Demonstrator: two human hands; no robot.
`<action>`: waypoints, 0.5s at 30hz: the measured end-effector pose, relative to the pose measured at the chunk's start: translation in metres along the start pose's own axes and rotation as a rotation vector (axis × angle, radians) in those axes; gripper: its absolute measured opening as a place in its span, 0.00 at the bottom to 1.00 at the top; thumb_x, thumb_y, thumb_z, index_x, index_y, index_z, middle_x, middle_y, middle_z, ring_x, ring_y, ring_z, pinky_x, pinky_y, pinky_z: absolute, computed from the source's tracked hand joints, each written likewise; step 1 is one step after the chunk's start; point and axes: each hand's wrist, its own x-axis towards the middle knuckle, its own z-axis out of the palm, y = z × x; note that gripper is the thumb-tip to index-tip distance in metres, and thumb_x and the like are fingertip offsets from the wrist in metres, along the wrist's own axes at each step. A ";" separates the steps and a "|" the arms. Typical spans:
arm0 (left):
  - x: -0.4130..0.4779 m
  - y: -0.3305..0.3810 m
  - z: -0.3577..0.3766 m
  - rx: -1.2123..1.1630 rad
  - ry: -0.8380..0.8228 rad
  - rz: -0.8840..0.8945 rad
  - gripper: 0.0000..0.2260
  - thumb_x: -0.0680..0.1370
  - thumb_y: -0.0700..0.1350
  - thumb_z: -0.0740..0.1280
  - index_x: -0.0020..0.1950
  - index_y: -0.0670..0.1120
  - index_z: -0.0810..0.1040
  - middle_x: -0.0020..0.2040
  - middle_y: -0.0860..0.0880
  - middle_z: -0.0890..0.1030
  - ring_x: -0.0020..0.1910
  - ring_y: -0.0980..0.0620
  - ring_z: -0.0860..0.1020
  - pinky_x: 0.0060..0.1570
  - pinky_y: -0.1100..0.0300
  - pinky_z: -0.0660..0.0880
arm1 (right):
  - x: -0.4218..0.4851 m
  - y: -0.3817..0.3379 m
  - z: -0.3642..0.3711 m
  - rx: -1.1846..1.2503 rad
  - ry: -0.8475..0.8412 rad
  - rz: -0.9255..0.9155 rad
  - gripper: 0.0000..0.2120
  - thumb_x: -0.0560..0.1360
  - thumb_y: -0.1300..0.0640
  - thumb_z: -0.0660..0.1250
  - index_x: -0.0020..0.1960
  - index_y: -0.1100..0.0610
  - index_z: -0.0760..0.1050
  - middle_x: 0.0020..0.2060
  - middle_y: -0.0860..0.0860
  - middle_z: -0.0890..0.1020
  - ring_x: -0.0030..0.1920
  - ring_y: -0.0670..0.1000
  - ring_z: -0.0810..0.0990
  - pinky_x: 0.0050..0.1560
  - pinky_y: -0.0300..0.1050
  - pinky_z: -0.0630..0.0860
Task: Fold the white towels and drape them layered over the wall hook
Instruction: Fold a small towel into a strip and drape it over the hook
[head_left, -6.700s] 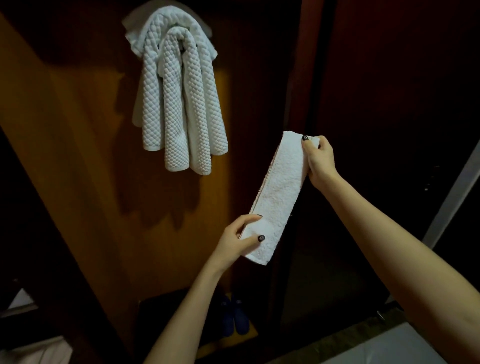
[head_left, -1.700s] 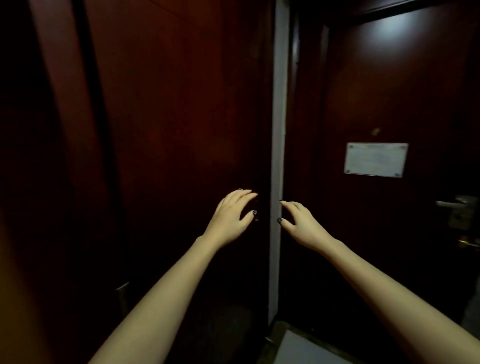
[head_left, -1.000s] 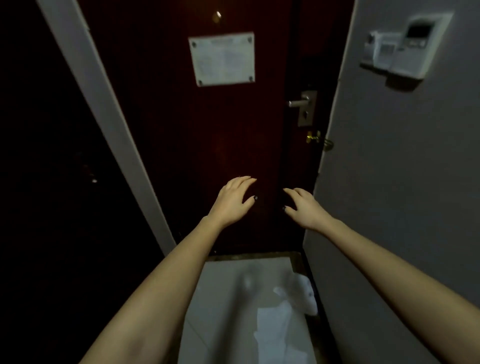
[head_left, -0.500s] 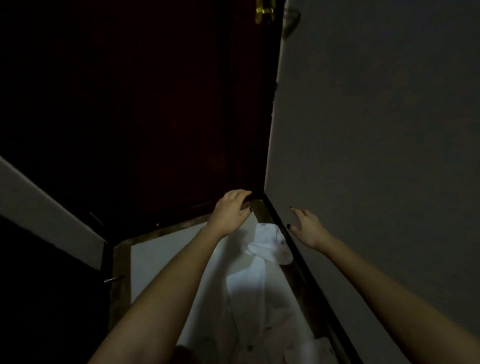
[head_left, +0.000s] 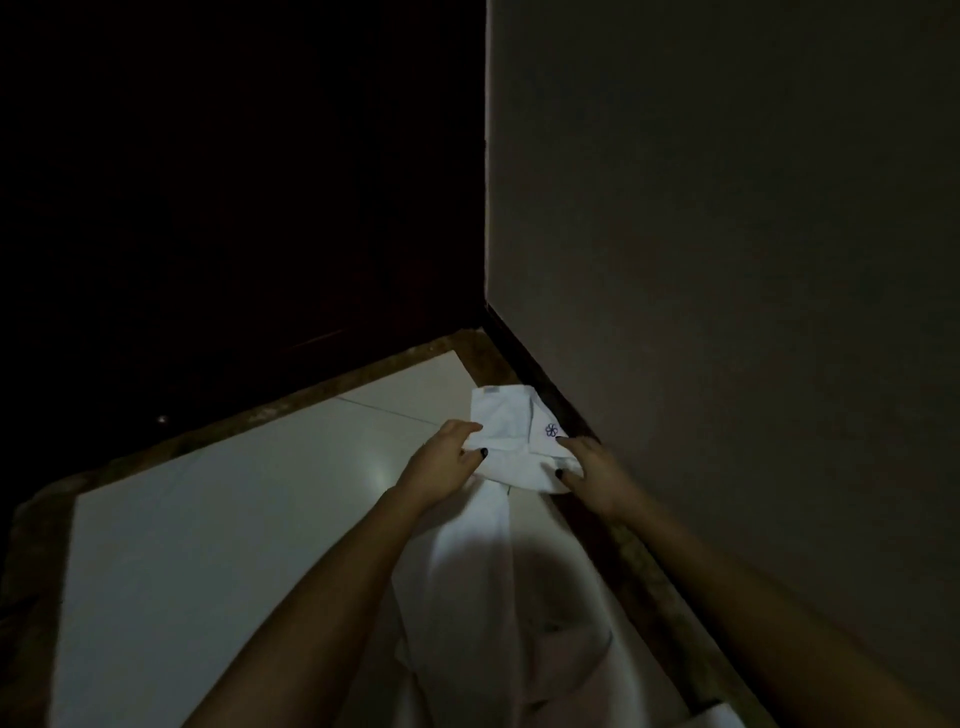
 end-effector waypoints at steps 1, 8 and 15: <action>0.008 -0.013 0.014 -0.011 -0.008 -0.009 0.20 0.81 0.49 0.64 0.72 0.45 0.70 0.69 0.46 0.71 0.64 0.46 0.73 0.62 0.56 0.69 | 0.011 0.009 0.016 0.020 -0.002 -0.006 0.24 0.82 0.56 0.62 0.76 0.59 0.63 0.73 0.58 0.67 0.72 0.57 0.65 0.71 0.45 0.61; 0.062 -0.093 0.085 -0.004 -0.031 -0.063 0.19 0.81 0.49 0.63 0.71 0.48 0.71 0.72 0.48 0.71 0.68 0.48 0.71 0.66 0.59 0.66 | 0.099 0.043 0.104 0.155 0.061 -0.015 0.21 0.81 0.59 0.62 0.74 0.61 0.66 0.72 0.57 0.70 0.71 0.55 0.69 0.71 0.39 0.59; 0.088 -0.136 0.130 -0.183 -0.017 -0.151 0.21 0.81 0.50 0.63 0.74 0.51 0.68 0.74 0.49 0.69 0.69 0.52 0.69 0.60 0.67 0.61 | 0.171 0.057 0.160 -0.226 -0.005 -0.093 0.23 0.80 0.47 0.61 0.74 0.51 0.65 0.75 0.52 0.64 0.78 0.55 0.53 0.75 0.55 0.54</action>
